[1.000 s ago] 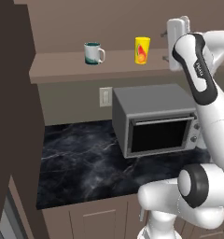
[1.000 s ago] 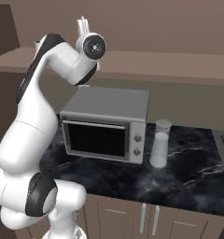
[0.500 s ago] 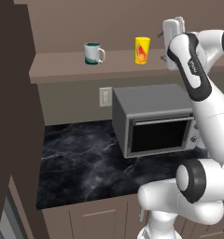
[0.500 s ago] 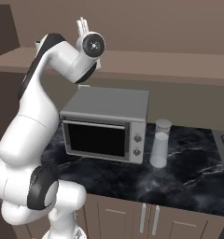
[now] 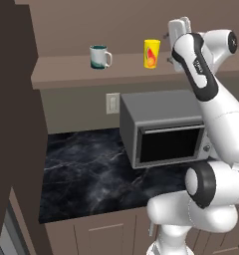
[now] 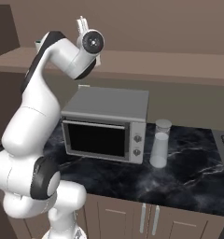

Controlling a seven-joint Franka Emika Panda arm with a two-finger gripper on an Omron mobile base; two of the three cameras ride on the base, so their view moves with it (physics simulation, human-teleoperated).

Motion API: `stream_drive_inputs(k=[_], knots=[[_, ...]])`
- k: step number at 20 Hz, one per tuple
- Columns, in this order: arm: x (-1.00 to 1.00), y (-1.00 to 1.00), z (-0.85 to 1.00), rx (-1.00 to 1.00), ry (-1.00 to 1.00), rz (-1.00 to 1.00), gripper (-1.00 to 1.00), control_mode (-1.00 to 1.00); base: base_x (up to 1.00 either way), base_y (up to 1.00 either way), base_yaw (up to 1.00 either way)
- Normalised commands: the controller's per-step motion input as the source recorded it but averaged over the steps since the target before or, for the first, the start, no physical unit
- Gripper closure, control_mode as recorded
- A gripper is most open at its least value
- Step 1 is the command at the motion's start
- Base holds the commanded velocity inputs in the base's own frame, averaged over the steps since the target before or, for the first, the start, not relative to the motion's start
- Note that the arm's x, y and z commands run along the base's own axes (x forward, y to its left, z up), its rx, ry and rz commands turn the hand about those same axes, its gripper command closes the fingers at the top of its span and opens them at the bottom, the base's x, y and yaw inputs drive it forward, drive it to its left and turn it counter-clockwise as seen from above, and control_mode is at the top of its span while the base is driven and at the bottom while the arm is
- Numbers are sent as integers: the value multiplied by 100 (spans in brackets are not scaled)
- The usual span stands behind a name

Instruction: There is a tray on the dining counter. Grab the cup, mug, and pitcher and place them on the tray. The pitcher may be placed next to the tray if it cannot fit the tray.

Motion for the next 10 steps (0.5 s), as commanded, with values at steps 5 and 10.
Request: stream_drive_inputs(k=[5, 10], knots=[[15, 2, -3, 0, 0, 0, -100, -100, 0, 0, 0], [18, 1, -1, -1, 0, 0, -100, -100, 0, 0, 0]])
